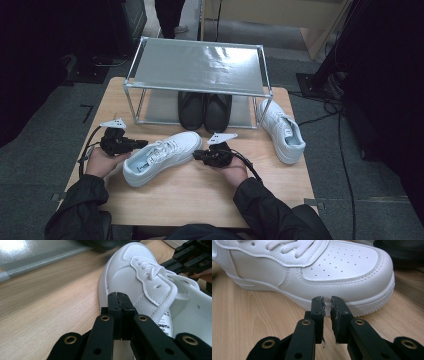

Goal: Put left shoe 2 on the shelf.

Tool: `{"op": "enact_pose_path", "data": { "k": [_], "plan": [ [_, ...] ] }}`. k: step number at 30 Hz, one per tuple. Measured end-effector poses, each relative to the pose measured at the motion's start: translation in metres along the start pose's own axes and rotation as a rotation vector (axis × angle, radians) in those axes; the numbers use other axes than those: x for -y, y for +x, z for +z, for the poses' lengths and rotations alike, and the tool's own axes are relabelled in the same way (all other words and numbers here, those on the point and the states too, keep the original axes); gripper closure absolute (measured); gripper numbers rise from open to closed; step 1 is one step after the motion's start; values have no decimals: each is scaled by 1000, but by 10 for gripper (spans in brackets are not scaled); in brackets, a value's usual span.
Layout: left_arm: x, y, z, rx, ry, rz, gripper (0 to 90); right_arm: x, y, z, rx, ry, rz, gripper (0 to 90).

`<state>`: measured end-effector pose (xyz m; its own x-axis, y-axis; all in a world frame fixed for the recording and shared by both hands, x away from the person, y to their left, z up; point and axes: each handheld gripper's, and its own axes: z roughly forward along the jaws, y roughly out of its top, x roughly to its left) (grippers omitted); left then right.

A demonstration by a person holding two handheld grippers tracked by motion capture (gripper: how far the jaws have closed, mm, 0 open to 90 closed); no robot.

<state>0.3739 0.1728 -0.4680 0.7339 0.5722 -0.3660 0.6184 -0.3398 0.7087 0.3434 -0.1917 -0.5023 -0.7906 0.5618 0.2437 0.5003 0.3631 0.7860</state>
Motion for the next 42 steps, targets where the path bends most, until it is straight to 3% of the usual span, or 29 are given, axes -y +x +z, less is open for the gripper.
{"op": "enact_pose_path", "data": {
  "k": [8,14,19,29,36,42],
  "plan": [
    [10,-5,-4,34,-9,-22,900,-4,-5,6,-9,11,12,801],
    [15,-12,-6,33,10,-13,900,-10,-7,12,-9,21,21,801],
    [16,-11,-6,38,3,-23,900,-13,-11,13,-30,34,30,800],
    [19,-13,-5,52,10,-31,900,-16,-11,16,-28,36,38,784],
    [25,-17,-7,72,13,-45,900,-20,-10,19,-23,48,27,806],
    [28,-21,-9,72,13,-32,900,-22,-9,23,-23,41,23,810]
  ]
}}
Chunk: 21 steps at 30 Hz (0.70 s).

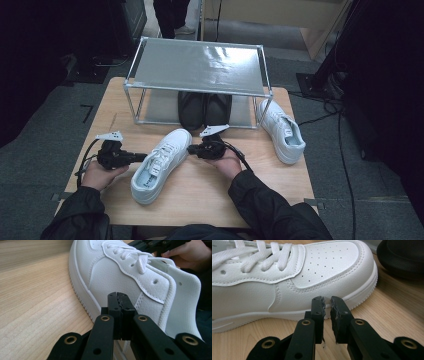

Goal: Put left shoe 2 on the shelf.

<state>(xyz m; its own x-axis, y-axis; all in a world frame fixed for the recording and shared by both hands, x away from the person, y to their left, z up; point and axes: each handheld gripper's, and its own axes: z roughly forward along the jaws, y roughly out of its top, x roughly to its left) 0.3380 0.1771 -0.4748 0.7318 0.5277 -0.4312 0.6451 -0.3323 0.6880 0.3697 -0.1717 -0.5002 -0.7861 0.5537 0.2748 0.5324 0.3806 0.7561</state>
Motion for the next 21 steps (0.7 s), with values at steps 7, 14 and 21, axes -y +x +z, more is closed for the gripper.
{"op": "enact_pose_path", "data": {
  "k": [7,14,21],
  "plan": [
    [-5,6,9,-10,-12,3,892,-1,0,0,1,12,-1,809],
    [-7,6,11,-10,-1,5,897,-4,1,1,10,18,-16,810],
    [-5,7,7,-12,-11,-1,896,-10,0,10,18,10,-8,812]
  ]
}}
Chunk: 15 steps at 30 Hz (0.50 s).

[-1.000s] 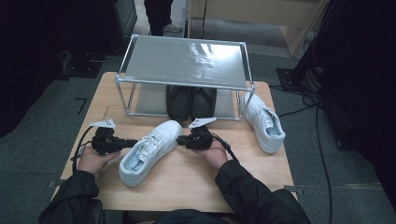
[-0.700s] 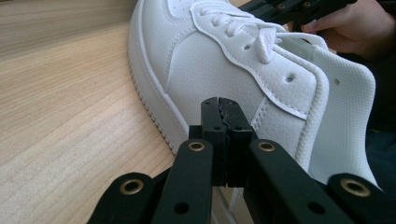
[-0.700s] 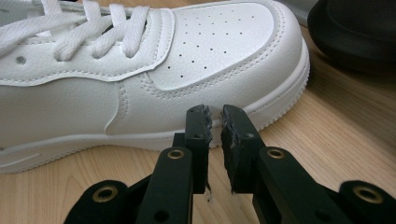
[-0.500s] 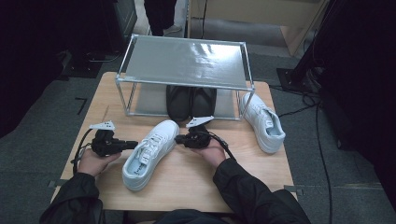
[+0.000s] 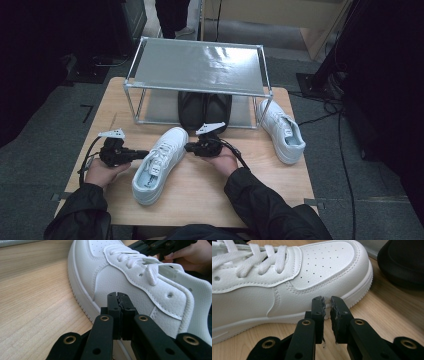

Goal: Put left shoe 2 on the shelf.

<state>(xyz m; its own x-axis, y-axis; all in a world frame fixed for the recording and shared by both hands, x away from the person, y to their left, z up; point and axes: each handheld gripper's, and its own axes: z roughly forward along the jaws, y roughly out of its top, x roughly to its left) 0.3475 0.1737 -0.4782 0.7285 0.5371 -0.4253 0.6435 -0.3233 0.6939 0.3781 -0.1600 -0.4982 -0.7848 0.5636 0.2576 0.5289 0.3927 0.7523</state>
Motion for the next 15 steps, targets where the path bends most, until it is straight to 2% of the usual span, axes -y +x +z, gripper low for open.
{"op": "enact_pose_path", "data": {
  "k": [9,12,15],
  "plan": [
    [0,1,-3,-20,-23,-12,856,-6,-3,12,-11,-23,13,797],
    [-1,1,-5,-29,-28,-18,805,-5,-4,11,-10,-25,21,778],
    [-3,-1,-9,-38,-37,-25,754,-4,-3,9,6,-16,6,775]
  ]
}}
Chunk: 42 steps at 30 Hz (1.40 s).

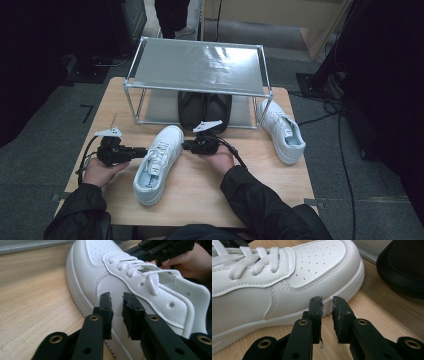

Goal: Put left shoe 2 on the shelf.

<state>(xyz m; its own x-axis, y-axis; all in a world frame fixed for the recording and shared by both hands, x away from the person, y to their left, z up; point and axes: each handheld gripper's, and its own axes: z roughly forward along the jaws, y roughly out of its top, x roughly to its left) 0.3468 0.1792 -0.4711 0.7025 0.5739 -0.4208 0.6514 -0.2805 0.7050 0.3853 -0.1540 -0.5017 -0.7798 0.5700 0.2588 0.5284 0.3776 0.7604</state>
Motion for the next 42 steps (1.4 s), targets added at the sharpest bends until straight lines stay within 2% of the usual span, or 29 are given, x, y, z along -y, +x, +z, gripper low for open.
{"op": "enact_pose_path", "data": {
  "k": [3,6,7,11,13,16,19,22,28,30,32,36,38,42],
  "plan": [
    [-3,-5,-6,-5,-15,10,694,3,1,-6,5,-10,-18,758],
    [-6,-10,-10,-3,-35,-3,634,6,2,-13,4,4,-35,736],
    [-7,-12,-11,-11,-31,0,620,7,2,-17,4,1,-32,732],
    [-12,-19,-16,5,-52,11,562,13,2,-30,8,-25,-30,707],
    [-13,-24,-18,16,-52,17,550,15,2,-37,4,-17,-30,695],
    [-13,-31,-19,11,-47,32,542,18,3,-46,11,-32,-32,687],
    [-14,-35,-20,30,-52,27,523,21,2,-55,12,-38,-27,671],
    [-13,-39,-20,43,-43,39,501,25,-2,-64,18,-44,-21,671],
    [-10,-45,-17,42,-23,62,501,34,-11,-82,61,-61,-11,666],
    [-8,-47,-15,41,-12,68,500,37,-17,-86,72,-64,8,665],
    [-7,-47,-12,27,-10,78,489,39,-21,-90,82,-70,24,662],
    [-5,-45,-8,0,24,72,487,44,-24,-96,99,-56,34,654],
    [-4,-46,-5,-22,44,92,484,46,-26,-96,108,-56,35,654],
    [-4,-44,-2,-39,55,93,490,48,-26,-95,118,-47,29,654]
  ]
}}
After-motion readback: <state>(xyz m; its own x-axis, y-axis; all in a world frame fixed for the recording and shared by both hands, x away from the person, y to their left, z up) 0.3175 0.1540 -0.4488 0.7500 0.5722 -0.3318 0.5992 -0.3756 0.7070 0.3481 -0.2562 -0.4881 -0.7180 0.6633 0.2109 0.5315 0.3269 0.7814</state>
